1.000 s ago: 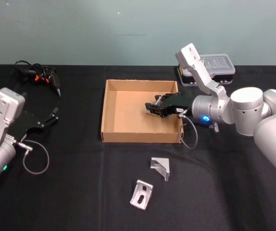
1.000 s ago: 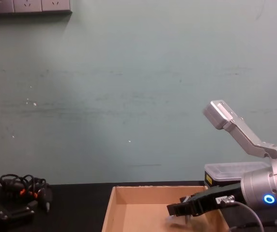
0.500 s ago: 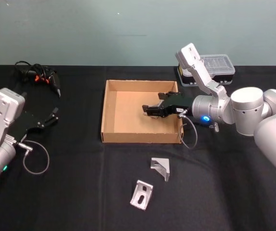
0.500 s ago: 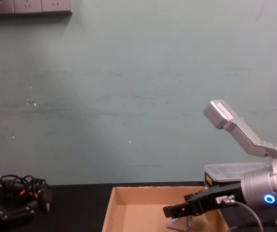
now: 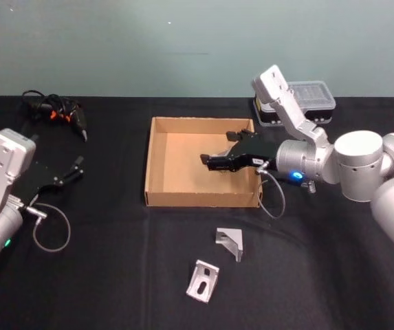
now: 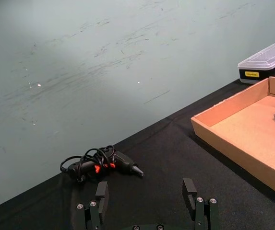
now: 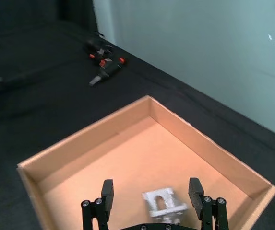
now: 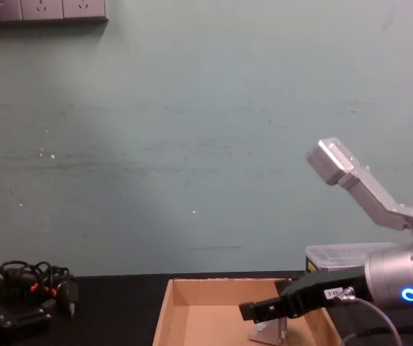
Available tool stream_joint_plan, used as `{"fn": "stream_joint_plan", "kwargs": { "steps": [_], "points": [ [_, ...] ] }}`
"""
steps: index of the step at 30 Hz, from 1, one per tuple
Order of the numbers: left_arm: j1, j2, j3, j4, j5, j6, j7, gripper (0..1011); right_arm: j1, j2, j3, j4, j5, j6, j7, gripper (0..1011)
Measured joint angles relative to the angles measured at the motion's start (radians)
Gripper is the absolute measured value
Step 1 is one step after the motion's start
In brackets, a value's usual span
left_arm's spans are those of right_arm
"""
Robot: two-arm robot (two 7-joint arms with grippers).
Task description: Use one hand to pick up the angle iron from the table and place it into the box.
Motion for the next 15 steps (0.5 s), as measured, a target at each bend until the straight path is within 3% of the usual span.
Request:
{"fn": "stream_joint_plan", "kwargs": {
  "steps": [4,8,10,11,15],
  "points": [
    [0.000,0.000,0.000,0.000,0.000,0.000,0.000,1011,-0.078,0.061,0.014,-0.172,-0.001,0.016,0.001,1002],
    [0.000,0.000,0.000,0.000,0.000,0.000,0.000,1011,-0.140,0.113,0.031,-0.291,0.014,0.028,0.002,1002],
    [0.000,0.000,0.000,0.000,0.000,0.000,0.000,1011,-0.214,0.173,0.051,-0.410,0.038,0.035,0.007,1000],
    [0.000,0.000,0.000,0.000,0.000,0.000,0.000,1011,-0.214,0.173,0.051,-0.410,0.038,0.035,0.007,1000],
    [0.000,0.000,0.000,0.000,0.000,0.000,0.000,1011,-0.322,0.269,0.074,-0.563,0.068,0.029,0.015,1002]
  ]
}}
